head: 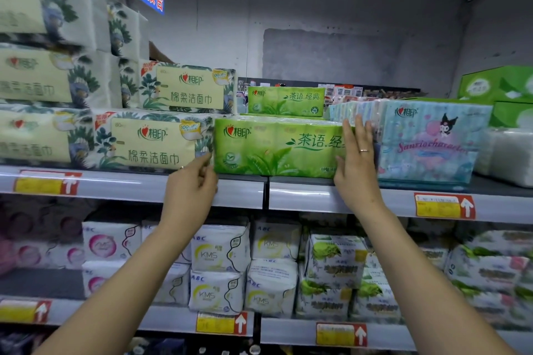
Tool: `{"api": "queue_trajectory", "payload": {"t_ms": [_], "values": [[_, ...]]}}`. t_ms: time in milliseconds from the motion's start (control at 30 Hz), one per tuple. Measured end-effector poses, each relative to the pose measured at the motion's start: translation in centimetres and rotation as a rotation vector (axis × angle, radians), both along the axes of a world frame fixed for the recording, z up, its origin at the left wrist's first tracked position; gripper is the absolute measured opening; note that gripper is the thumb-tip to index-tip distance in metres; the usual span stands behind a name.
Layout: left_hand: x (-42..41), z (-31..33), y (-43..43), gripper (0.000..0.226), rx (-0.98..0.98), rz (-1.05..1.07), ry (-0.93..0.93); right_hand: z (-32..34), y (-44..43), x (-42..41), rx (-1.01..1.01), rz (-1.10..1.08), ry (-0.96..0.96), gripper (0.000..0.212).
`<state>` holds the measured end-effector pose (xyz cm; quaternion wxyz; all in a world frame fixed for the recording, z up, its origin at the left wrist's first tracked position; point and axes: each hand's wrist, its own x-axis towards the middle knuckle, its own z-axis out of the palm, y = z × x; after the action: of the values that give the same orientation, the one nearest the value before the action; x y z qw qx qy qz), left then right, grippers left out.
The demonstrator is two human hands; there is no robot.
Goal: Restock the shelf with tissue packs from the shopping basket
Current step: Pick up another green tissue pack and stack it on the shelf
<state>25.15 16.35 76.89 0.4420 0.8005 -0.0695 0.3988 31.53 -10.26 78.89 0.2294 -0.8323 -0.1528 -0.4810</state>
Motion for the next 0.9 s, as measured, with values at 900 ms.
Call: {"api": "queue_trajectory", "payload": {"t_ms": [900], "values": [[-5.3, -0.8, -1.0, 0.037, -0.393, -0.192, -0.01, -1.6, -3.4, -11.3, 0.901, 0.443, 0.29, 0.04]]}}
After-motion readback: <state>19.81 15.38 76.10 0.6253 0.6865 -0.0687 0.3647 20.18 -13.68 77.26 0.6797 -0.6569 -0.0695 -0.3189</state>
